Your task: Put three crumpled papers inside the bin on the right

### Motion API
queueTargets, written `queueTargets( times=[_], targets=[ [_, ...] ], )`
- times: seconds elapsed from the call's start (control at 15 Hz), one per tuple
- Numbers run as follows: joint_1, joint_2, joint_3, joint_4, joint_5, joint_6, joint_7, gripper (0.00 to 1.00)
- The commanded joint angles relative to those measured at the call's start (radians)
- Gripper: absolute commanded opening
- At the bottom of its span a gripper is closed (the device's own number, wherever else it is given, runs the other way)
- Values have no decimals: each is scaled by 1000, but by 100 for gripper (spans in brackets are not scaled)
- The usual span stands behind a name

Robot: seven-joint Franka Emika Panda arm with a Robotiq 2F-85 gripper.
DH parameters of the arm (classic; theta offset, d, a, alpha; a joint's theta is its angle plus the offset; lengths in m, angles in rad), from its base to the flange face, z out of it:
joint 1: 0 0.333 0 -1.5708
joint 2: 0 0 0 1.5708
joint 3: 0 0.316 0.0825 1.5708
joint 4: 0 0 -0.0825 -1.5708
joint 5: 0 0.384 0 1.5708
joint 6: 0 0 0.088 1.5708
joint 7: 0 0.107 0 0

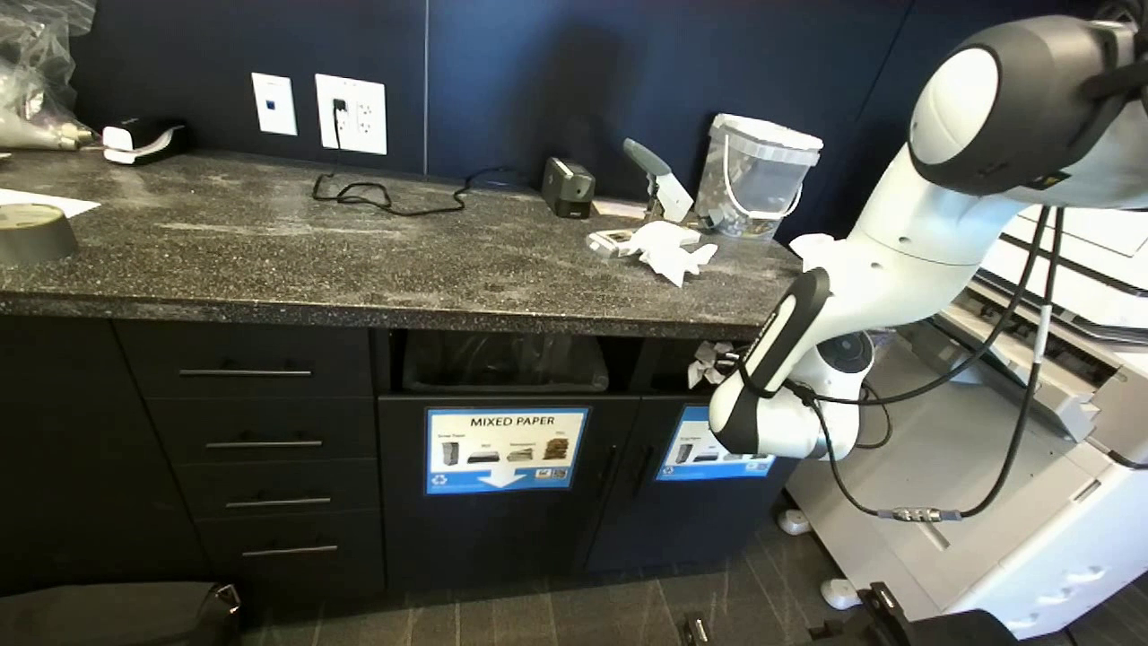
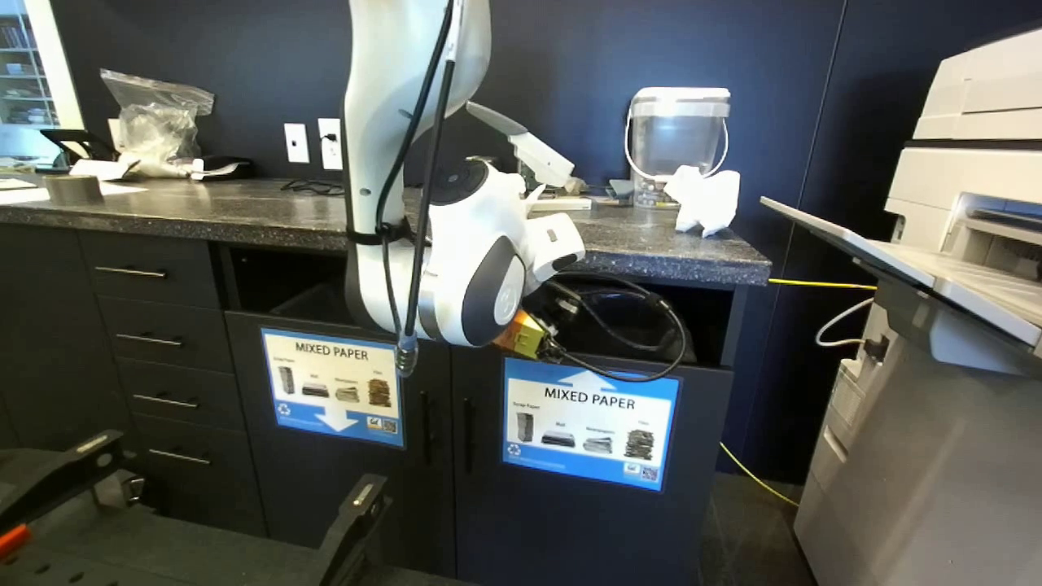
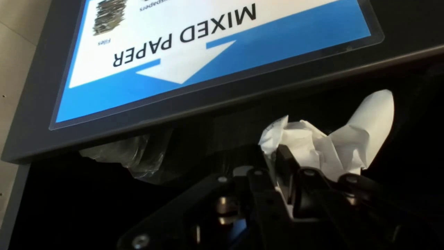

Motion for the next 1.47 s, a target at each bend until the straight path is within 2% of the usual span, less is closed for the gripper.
queueTargets(
  times=[0.0,0.13,0.2,0.27,0.33,0.4,0.47,0.53,0.67,0.8,0.87,1.0,1.07,1.2,1.33,1.4],
  targets=[
    [-37,78,50,87,8,45,-22,14],
    [-97,85,73,118,-39,20,1,14],
    [-72,104,72,130,-9,21,-11,14],
    [-56,115,64,140,4,26,-30,40],
    [-82,110,66,157,-18,-3,-25,41],
    [-62,118,61,159,-2,9,-37,47],
    [-31,133,53,164,25,25,-56,56],
    [-57,129,58,179,-2,3,-52,63],
    [-26,144,52,183,26,15,-73,79],
    [-52,118,52,173,-13,-23,-80,92],
    [-15,118,40,161,8,-31,-109,99],
    [-34,66,34,126,-33,-90,-138,100],
    [9,61,17,105,4,-72,-167,100],
    [-10,0,8,58,-27,-68,-191,100],
    [66,-47,-28,-10,34,-34,-242,100],
    [42,-88,-30,-31,-2,-54,-249,99]
  ],
)
